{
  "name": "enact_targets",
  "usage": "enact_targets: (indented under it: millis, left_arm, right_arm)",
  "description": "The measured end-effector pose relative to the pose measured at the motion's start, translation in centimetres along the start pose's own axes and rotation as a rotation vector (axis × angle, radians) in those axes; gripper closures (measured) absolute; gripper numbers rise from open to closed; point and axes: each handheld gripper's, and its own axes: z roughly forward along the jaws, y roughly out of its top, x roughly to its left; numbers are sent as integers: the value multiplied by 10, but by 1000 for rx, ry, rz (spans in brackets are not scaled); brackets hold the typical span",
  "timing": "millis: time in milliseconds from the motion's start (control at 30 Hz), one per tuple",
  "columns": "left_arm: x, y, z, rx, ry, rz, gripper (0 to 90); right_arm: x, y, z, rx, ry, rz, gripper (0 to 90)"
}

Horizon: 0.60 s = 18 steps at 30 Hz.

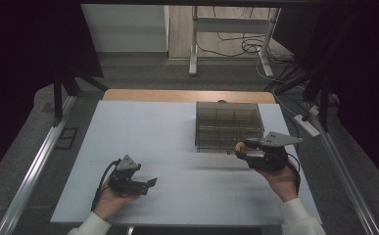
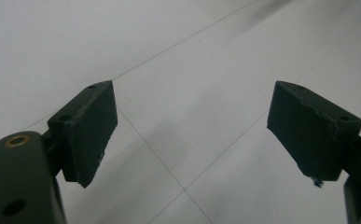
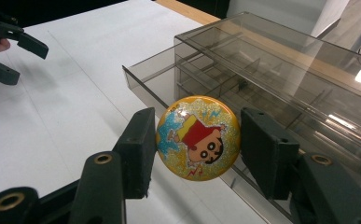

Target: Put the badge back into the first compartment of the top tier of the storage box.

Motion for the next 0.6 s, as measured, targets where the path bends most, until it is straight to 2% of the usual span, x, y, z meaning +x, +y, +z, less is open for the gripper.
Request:
enact_targets:
  millis: [600]
  left_arm:
    - [0, 0, 0, 0, 0, 0, 162]
  right_arm:
    - [1, 8, 10, -9, 18, -7, 467]
